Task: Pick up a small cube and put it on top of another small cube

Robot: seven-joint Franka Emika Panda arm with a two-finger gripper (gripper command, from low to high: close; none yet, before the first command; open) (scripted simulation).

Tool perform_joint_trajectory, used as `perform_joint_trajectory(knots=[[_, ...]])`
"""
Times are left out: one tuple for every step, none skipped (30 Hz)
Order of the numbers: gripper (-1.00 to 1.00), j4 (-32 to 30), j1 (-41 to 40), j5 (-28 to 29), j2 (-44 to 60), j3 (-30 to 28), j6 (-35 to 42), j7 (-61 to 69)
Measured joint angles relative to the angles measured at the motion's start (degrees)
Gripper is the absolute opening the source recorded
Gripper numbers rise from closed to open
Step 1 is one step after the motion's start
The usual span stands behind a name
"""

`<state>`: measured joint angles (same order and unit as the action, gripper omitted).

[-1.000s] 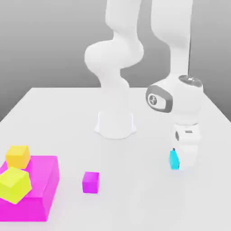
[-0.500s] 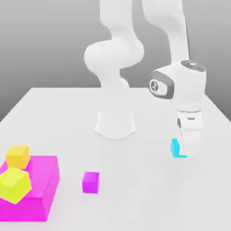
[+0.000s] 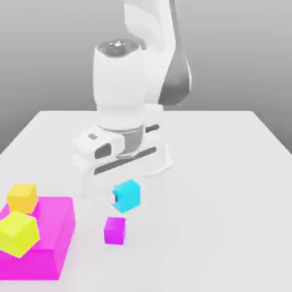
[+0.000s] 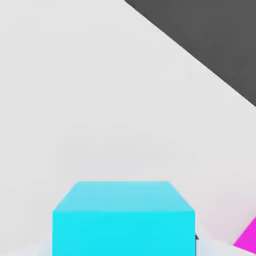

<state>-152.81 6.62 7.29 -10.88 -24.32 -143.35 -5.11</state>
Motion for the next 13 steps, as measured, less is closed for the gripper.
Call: perform_joint_trajectory(knots=[[-1.00,0.88,-1.99,0.46,-0.44,-1.46,1.29,-0.39],[-1.00,1.75,-3.96,0.93,-0.88,-2.97,2.58,-0.80],[-1.00,2.62,-6.01,1.42,-1.36,-4.46,3.90,-1.21],[-1.00,3.59,-7.87,1.56,-1.29,-6.10,4.82,-1.41],[-1.00,4.64,-9.45,1.03,-0.27,-7.92,4.94,-1.17],[-1.00,5.33,-10.54,-0.16,1.56,-9.44,3.99,-0.43],[-1.00,5.43,-10.90,-1.46,3.39,-10.36,2.50,0.46],[-1.00,5.24,-11.01,-2.80,5.24,-10.92,0.70,1.42],[-1.00,4.90,-11.16,-4.16,7.09,-11.19,-1.25,2.42],[1.00,4.66,-11.20,-5.02,8.27,-11.31,-2.51,3.06],[1.00,4.66,-11.21,-5.02,8.27,-11.31,-2.51,3.06],[1.00,4.66,-11.20,-5.02,8.27,-11.31,-2.51,3.06],[1.00,4.66,-11.21,-5.02,8.27,-11.31,-2.51,3.06]])
